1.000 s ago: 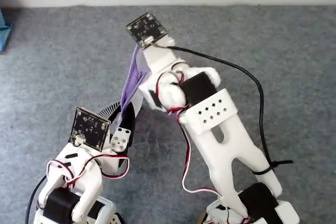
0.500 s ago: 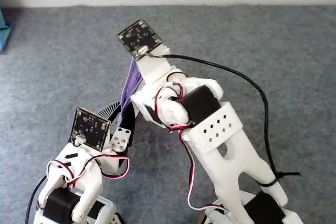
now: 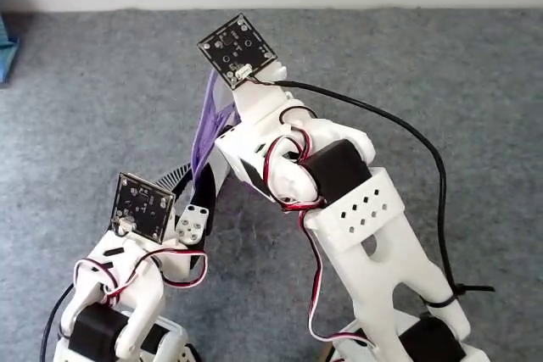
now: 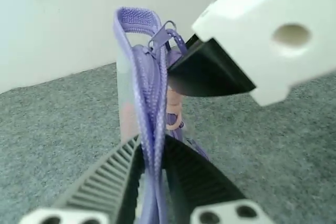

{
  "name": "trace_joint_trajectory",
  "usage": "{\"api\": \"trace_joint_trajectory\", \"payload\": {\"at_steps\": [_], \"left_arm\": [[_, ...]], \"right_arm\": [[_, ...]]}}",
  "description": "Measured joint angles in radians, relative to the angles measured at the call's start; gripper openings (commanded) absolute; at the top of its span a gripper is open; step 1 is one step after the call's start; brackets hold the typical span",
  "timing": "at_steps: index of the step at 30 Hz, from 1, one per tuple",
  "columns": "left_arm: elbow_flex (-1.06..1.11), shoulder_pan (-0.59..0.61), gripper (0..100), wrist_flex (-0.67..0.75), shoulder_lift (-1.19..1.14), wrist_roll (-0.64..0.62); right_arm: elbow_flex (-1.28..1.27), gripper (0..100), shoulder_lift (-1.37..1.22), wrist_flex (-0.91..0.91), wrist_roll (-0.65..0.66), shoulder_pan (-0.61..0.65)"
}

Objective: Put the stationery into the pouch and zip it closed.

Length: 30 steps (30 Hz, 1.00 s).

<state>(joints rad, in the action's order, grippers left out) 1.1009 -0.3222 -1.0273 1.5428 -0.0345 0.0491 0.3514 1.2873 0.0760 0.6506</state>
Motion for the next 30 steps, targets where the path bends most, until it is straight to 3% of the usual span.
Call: {"api": "trace_joint_trajectory", "payload": {"at_steps": [10,22,30], "left_arm": [[0.0,0.002,1,0.0,0.0,-0.002],[0.0,0.003,1,0.0,0.0,-0.002],[0.0,0.003,1,0.0,0.0,-0.002]], "right_arm": [[0.0,19.5,-0.052,-0.04,0.0,0.0],[0.0,1.5,-0.095,-0.094,0.054,-0.005],[0.0,0.8,-0.098,-0.094,0.084,-0.043]]}}
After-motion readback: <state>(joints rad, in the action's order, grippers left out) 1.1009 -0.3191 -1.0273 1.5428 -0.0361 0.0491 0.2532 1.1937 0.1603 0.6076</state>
